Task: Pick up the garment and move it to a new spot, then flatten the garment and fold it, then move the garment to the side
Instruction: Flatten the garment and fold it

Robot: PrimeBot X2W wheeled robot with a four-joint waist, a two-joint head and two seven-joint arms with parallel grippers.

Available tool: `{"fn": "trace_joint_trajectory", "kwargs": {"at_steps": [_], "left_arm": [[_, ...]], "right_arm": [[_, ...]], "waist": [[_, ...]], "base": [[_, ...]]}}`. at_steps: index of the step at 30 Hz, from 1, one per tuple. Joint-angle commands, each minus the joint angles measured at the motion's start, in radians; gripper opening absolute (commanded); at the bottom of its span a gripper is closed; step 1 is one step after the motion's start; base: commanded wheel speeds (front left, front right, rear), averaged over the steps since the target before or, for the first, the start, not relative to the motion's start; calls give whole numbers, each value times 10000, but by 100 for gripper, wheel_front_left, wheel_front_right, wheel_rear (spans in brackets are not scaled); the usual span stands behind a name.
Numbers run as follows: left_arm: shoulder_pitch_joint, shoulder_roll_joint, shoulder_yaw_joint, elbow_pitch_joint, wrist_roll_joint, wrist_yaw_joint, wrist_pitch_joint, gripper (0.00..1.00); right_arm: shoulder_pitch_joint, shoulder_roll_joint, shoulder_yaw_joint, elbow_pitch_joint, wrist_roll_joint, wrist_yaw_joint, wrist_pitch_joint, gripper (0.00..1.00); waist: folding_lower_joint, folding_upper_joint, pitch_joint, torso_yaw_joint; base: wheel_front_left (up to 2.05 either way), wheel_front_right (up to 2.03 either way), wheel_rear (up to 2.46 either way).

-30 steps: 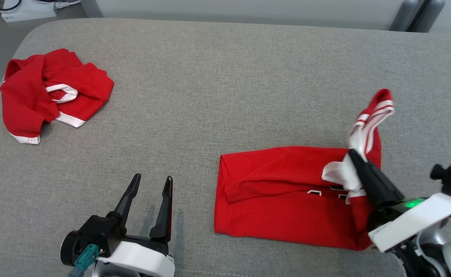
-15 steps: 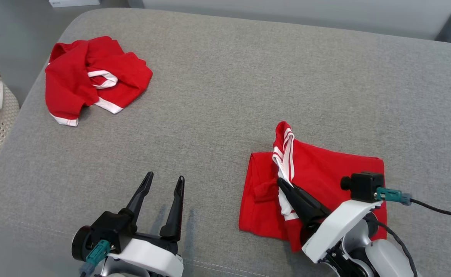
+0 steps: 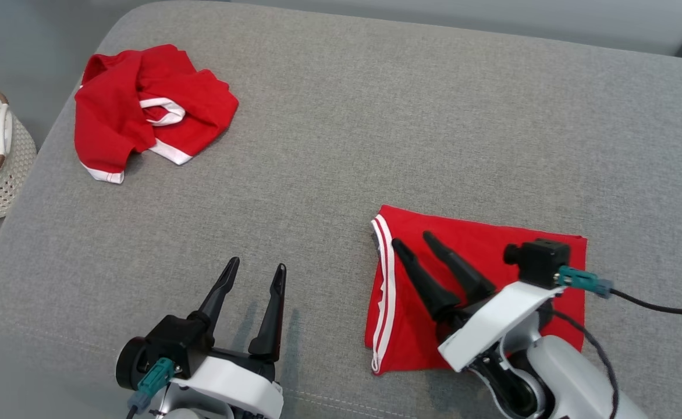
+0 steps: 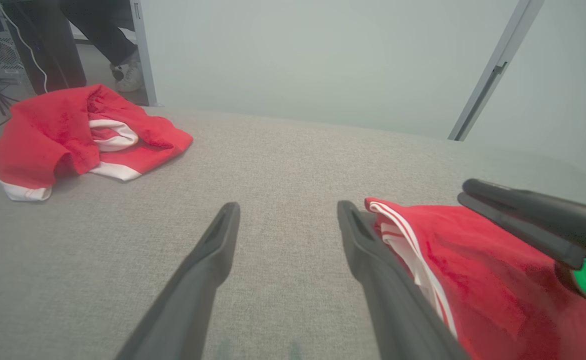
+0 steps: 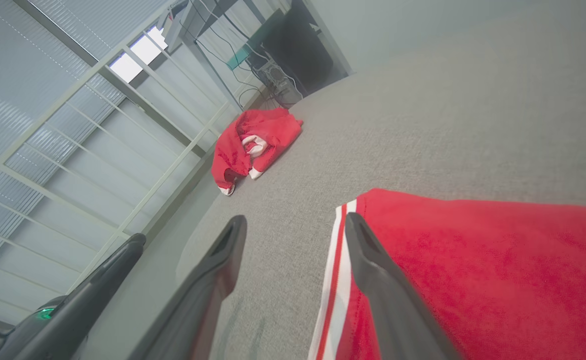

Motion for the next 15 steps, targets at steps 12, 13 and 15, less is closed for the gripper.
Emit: {"fn": "trace_joint_trajectory", "kwargs": {"at_steps": [12, 13, 15], "left_arm": [[-44, 636, 945, -489, -86, 376, -97, 100], [-4, 688, 1028, -528, -103, 425, -101, 100], [92, 793, 1181, -578, -127, 529, -109, 100]], "right_arm": [[1977, -1771, -3500, -2111, -4193, 16, -2005, 100], [2274, -1730, -3893, -2315, -4591, 16, -2008, 100], [2898, -1570, -4449, -2610, -5131, 16, -2011, 100]], "waist": [[0, 0, -328, -1135], [0, 0, -347, -1220], [0, 0, -423, -1378]], "base": [[0, 0, 0], [0, 0, 0], [0, 0, 0]]}}
